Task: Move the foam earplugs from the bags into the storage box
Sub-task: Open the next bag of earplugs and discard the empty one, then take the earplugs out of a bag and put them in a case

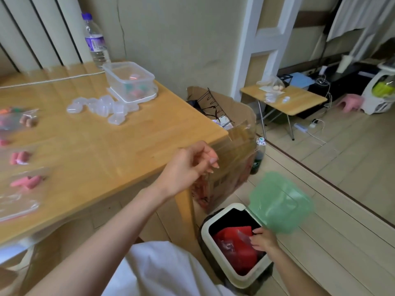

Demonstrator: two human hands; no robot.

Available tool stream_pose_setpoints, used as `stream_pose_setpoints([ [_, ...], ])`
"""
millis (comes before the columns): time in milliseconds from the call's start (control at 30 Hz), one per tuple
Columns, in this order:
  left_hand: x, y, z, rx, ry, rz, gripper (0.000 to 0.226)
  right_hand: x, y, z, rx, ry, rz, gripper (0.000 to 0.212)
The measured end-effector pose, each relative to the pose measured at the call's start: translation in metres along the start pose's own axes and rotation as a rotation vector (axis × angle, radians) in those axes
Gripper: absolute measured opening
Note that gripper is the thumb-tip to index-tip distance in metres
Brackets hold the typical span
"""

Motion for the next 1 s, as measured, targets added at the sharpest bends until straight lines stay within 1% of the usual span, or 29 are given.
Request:
stream_pose_setpoints([
  [67,0.001,0.001,0.002,0.003,-0.003,0.008,0.007,0.0,0.001,-0.007,0.024,0.019,0.013,0.037],
  [100,0.002,0.001,0.003,0.003,-0.005,0.007,0.006,0.0,0.006,-0.008,0.023,0.037,0.032,0.039],
  [167,0.003,0.0,0.004,0.002,-0.013,-0.002,0.006,-0.002,0.023,-0.005,0.034,0.068,0.078,0.036],
  [233,0.003,-0.001,0.005,0.005,-0.023,-0.015,0.007,-0.01,0.05,0.002,0.068,0.059,0.169,0.032],
  [367,0.002,-0.004,0.013,0.014,-0.08,-0.038,0.007,-0.065,0.135,0.028,0.198,-0.037,0.463,0.023],
  [500,-0.004,-0.007,0.03,0.07,-0.176,-0.065,0.005,-0.163,0.22,0.049,0.3,-0.074,0.834,0.02],
  [567,-0.009,-0.008,0.042,0.081,-0.212,-0.06,0.006,-0.208,0.254,0.05,0.33,-0.097,0.986,0.02],
  [633,-0.013,-0.009,0.056,0.099,-0.246,-0.055,0.007,-0.242,0.282,0.041,0.327,-0.069,1.099,0.019],
  [767,-0.026,-0.008,0.088,0.115,-0.315,-0.039,0.007,-0.273,0.325,-0.002,0.217,0.061,1.185,0.015],
  [933,-0.051,0.004,0.139,0.155,-0.403,0.051,0.007,-0.277,0.369,-0.072,0.119,0.248,1.185,0.014],
  [1000,-0.064,0.014,0.163,0.2,-0.448,0.109,0.008,-0.274,0.384,-0.101,0.071,0.31,1.181,0.017],
])
Point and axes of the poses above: each hand's wrist, its own x-axis towards the middle knuckle, its own z-axis out of the back of the hand, y = z × x, the point moved 3 cm from there along x, towards the middle knuckle, and after that the axes turned 10 degrees about y, right-handed, at the moved point
